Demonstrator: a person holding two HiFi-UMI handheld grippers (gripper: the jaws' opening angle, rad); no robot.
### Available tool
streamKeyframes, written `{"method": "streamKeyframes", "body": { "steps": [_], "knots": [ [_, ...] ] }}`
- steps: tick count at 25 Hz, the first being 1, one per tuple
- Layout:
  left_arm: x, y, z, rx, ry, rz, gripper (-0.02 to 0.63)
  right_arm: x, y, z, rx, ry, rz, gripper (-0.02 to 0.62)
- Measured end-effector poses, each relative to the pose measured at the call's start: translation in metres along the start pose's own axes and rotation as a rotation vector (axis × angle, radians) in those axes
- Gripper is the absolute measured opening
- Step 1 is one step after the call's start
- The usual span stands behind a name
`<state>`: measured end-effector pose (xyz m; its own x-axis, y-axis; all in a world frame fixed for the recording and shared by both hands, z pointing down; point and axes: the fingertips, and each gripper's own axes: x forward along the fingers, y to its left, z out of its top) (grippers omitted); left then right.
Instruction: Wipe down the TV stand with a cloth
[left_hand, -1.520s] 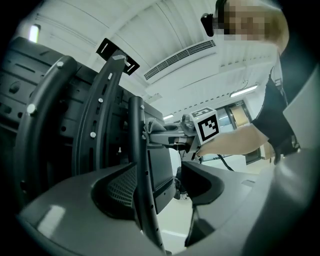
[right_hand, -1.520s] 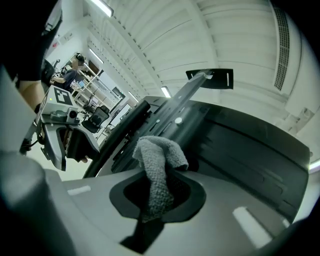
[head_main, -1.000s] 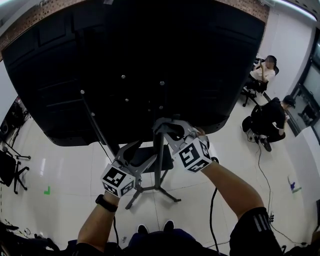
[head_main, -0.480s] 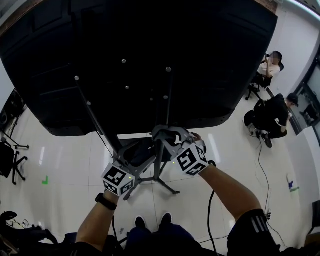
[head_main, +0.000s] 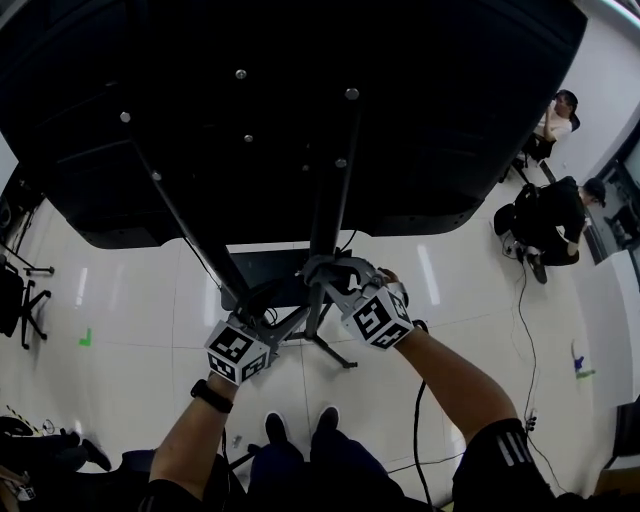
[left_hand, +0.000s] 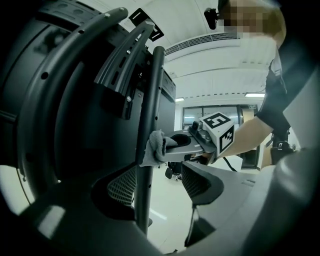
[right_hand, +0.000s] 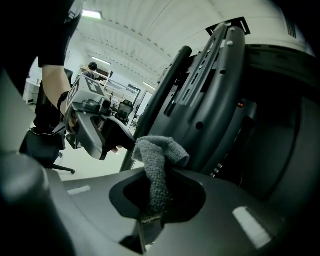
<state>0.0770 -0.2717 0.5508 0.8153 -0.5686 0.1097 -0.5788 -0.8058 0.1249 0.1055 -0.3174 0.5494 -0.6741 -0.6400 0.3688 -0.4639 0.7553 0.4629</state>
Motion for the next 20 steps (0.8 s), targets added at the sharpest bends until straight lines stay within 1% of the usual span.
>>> {"method": "streamKeyframes", "body": {
  "steps": [5,10,16,20],
  "knots": [
    [0.006,0.001,-0.028,-0.023,0.026,-0.005,0.299,0.014,0.017,-0.028,0.050,0.011,0.051,0.037],
    [0.011,0.004,-0.052,-0.049,0.047,0.000,0.300,0.028,0.033,-0.055,0.094,0.039,0.079,0.037],
    [0.014,0.011,-0.102,-0.099,0.105,0.007,0.300,0.047,0.058,-0.095,0.142,0.081,0.120,0.037],
    [0.018,0.021,-0.135,-0.137,0.133,0.030,0.301,0.064,0.076,-0.123,0.156,0.109,0.146,0.037]
  ]
}}
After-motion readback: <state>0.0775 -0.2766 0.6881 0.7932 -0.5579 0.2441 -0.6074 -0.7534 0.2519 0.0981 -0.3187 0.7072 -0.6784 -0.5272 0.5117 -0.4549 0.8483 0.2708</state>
